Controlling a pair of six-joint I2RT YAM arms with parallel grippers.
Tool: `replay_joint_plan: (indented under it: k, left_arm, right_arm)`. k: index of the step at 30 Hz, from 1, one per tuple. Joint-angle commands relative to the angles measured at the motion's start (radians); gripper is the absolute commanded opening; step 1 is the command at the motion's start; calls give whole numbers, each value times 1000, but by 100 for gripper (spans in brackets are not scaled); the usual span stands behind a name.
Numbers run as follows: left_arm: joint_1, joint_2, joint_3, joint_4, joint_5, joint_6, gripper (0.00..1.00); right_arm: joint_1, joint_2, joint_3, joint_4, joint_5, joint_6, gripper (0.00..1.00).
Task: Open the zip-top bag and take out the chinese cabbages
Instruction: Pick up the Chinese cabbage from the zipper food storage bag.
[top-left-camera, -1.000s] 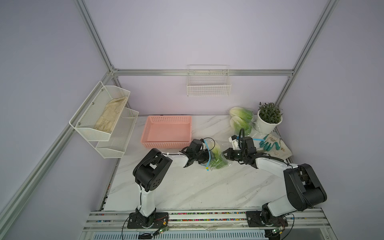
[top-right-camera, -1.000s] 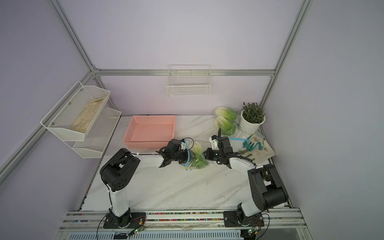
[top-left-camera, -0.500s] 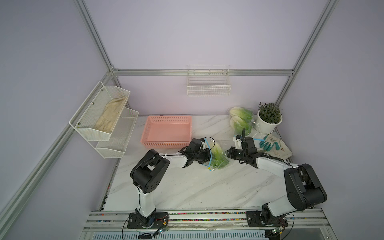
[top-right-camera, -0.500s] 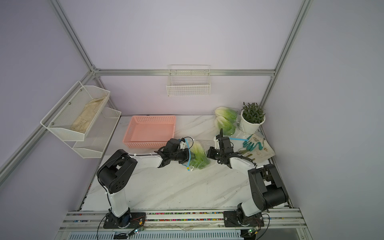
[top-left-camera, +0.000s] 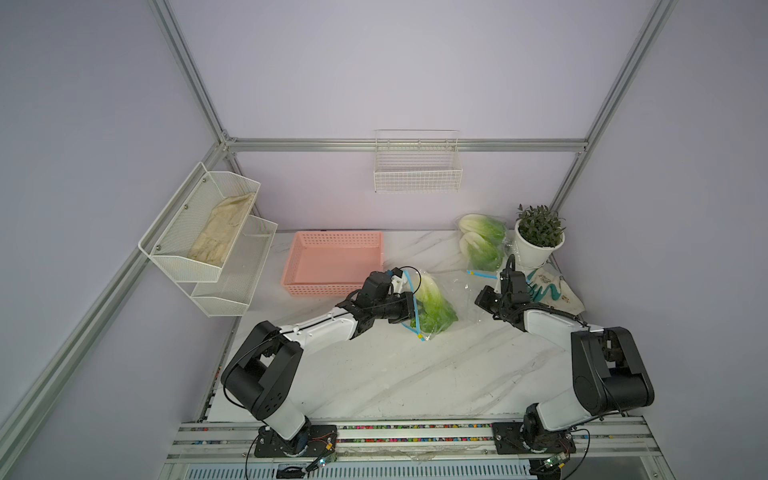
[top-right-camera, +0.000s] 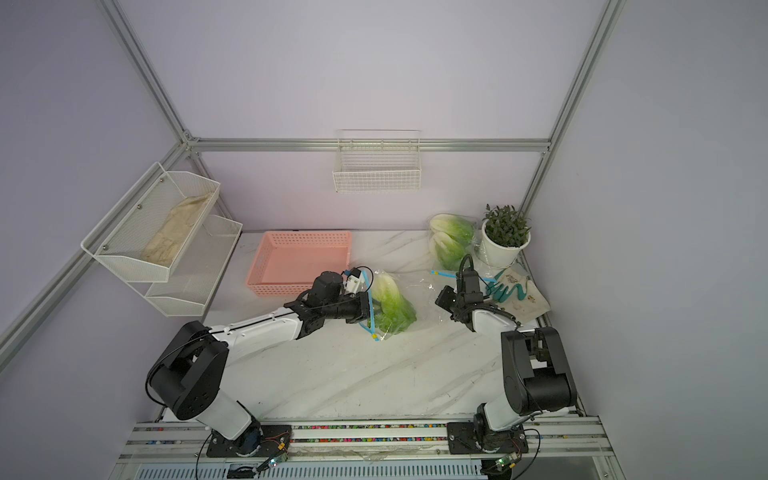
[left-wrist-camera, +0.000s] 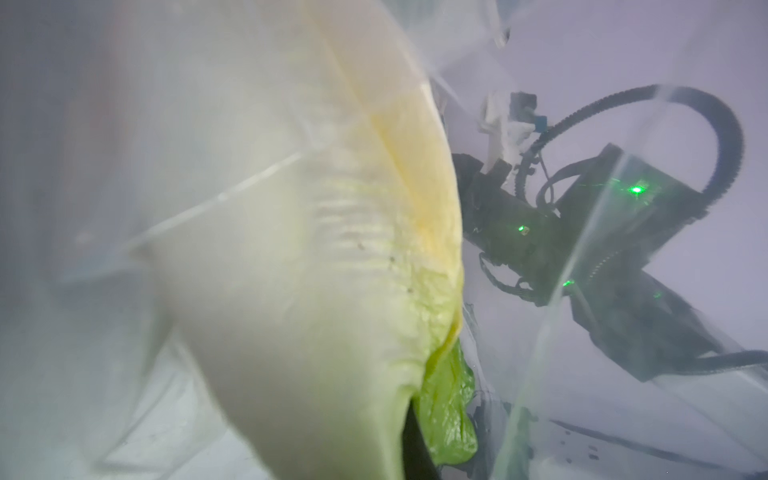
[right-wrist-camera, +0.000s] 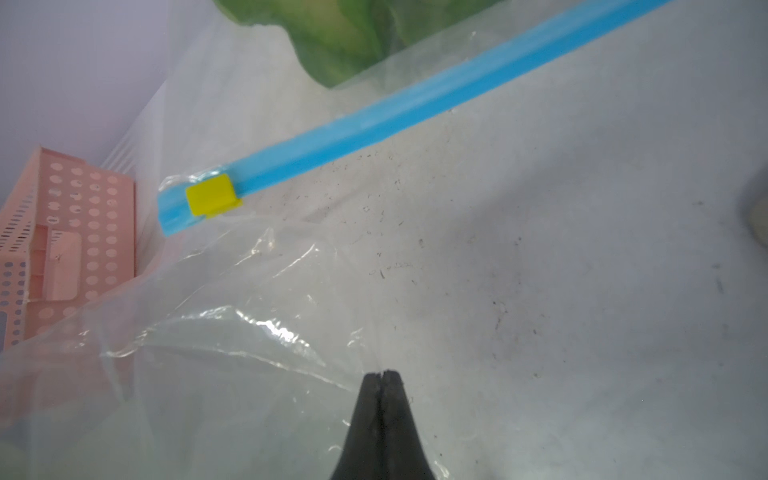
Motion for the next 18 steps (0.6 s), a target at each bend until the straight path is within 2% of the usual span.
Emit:
replay_joint_plan:
  k: [1,9,18]
  left_arm:
    - [23,-59,-33,-42,4,72,6]
    - [51,-165,-64,-154,-12,133,6]
    - [78,-271,-110,-200,-15,154,6]
  right_arm:
    - [-18,15,13,45,20,29,0]
    - [-95,-3,-5,46,74,33,0]
    - [-147,23,17,61,83,29,0]
